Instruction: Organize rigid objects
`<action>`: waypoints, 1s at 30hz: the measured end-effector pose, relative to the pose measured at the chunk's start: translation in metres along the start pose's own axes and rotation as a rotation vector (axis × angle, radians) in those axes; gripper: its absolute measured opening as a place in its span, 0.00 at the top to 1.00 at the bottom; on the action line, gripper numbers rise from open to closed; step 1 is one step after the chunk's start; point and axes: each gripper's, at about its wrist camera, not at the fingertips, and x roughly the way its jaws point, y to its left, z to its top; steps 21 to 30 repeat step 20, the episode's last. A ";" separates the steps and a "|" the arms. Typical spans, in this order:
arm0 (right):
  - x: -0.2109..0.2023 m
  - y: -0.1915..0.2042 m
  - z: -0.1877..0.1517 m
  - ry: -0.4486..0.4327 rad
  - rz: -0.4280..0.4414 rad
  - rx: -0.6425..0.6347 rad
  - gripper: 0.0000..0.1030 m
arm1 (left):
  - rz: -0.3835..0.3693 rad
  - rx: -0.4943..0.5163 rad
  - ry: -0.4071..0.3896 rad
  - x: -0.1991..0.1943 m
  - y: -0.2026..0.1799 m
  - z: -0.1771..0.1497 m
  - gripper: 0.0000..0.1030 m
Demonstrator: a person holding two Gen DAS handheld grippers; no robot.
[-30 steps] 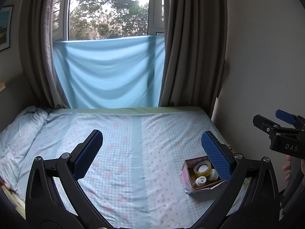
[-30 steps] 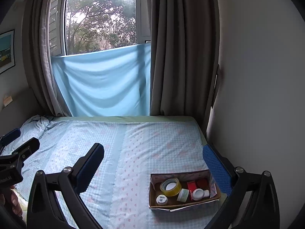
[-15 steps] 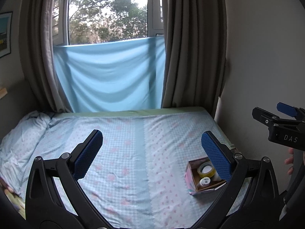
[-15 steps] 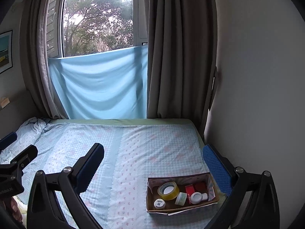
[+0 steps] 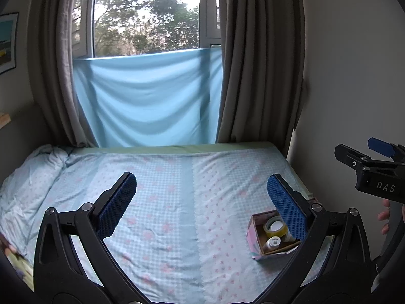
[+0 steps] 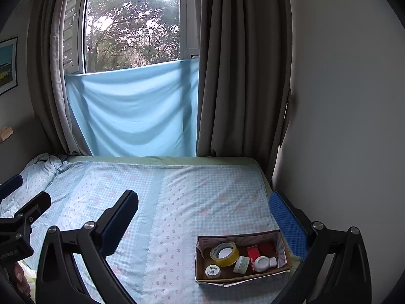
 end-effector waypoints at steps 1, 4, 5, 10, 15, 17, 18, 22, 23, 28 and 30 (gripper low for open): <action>0.000 0.000 0.000 0.001 0.001 0.000 0.00 | 0.000 -0.001 -0.001 0.000 0.000 0.000 0.00; 0.001 0.001 0.001 0.002 0.002 -0.005 0.00 | 0.000 -0.006 -0.002 0.001 0.002 0.002 0.00; 0.002 0.002 0.002 0.002 0.003 -0.006 0.00 | -0.001 -0.009 -0.003 0.001 0.003 0.002 0.00; 0.004 0.003 0.004 0.009 0.014 -0.001 0.00 | -0.003 -0.036 -0.032 -0.001 0.010 0.004 0.00; 0.009 0.008 0.006 0.016 0.014 -0.011 0.00 | 0.050 -0.029 -0.075 -0.002 0.015 0.009 0.00; 0.014 0.011 0.007 0.023 0.017 -0.014 0.00 | 0.036 -0.028 -0.074 0.002 0.019 0.010 0.00; 0.016 0.013 0.008 0.027 0.017 -0.015 0.00 | 0.037 -0.031 -0.072 0.003 0.020 0.010 0.00; 0.022 0.019 0.008 0.040 0.020 -0.016 0.00 | 0.038 -0.041 -0.059 0.009 0.028 0.010 0.00; 0.022 0.019 0.008 0.040 0.020 -0.016 0.00 | 0.038 -0.041 -0.059 0.009 0.028 0.010 0.00; 0.022 0.019 0.008 0.040 0.020 -0.016 0.00 | 0.038 -0.041 -0.059 0.009 0.028 0.010 0.00; 0.022 0.019 0.008 0.040 0.020 -0.016 0.00 | 0.038 -0.041 -0.059 0.009 0.028 0.010 0.00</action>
